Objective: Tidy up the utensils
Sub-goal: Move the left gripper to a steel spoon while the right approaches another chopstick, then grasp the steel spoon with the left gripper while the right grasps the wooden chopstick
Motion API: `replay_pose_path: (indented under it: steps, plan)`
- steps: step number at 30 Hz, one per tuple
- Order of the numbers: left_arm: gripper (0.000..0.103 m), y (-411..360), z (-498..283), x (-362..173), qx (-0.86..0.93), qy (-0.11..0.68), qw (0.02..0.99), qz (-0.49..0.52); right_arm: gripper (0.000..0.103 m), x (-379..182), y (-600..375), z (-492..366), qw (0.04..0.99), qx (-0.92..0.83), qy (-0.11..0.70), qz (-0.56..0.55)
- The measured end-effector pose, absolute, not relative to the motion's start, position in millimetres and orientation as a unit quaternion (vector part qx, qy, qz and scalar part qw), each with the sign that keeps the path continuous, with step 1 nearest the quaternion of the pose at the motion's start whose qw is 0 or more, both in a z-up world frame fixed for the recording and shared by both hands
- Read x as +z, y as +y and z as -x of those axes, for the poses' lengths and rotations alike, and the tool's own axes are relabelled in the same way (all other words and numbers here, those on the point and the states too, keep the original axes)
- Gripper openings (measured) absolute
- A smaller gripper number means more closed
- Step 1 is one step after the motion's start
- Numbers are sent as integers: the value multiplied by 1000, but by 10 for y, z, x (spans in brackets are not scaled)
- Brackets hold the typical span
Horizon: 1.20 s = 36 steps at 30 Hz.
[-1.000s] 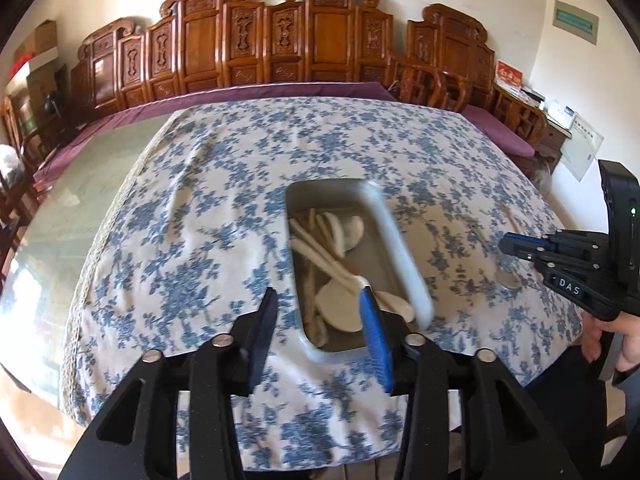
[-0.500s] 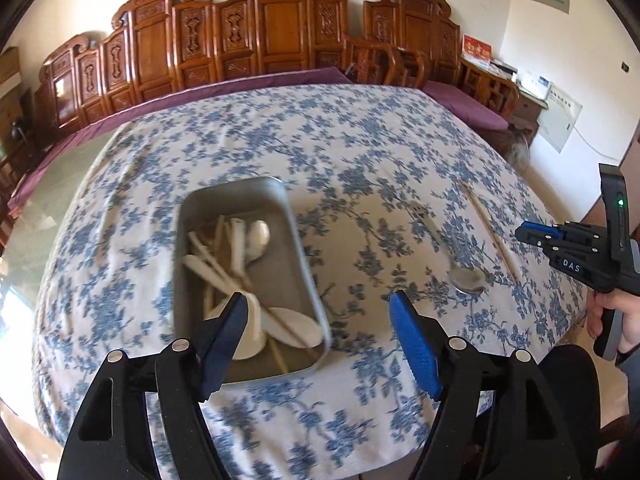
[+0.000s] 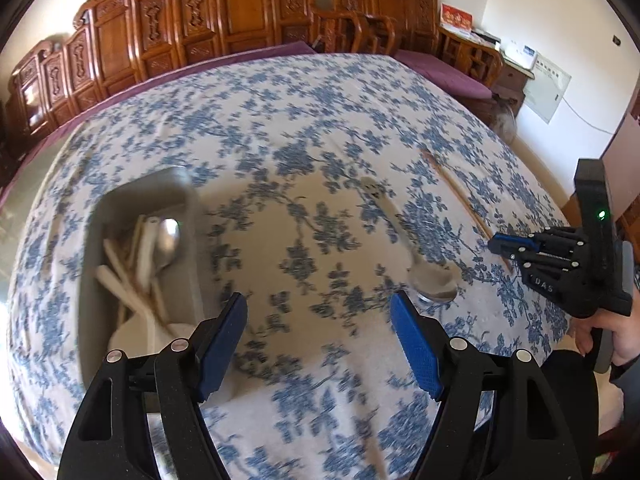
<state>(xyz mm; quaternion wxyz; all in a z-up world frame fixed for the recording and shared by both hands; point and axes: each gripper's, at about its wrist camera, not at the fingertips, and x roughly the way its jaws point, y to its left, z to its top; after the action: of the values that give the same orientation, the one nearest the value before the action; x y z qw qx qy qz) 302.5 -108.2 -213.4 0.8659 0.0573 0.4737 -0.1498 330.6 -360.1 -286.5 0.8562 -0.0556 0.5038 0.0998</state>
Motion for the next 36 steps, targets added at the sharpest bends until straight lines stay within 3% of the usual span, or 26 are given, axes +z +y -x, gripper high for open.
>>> replay_pose_path:
  steps: [11,19,23,26,30,36]
  plan:
    - [67,-1721,-3412,-2409,-173,488,853,-64,6,-2872,-3768,-3322,855,102,507,42]
    - [29,-1996,-3601,-2667,-185,532,824,-65,6,-2875,-3801,-3340,854,107,509,25]
    - [25,-2105,-3605,-2709,-169,530,825,-97,6,-2878,-3807,-3344,854,109,508,20]
    - [12,-2129,-3592,-2705,-164,527,826,-112,6,-2878,-3808,-3339,855,109,507,22]
    - [5,-2117,-3560,-2698,-161,530,822,-134,6,-2873,-3809,-3349,855,109,507,21]
    - [5,-1946,-3429,-2657,-156,521,828,-139,6,-2877,-3796,-3346,856,108,506,26]
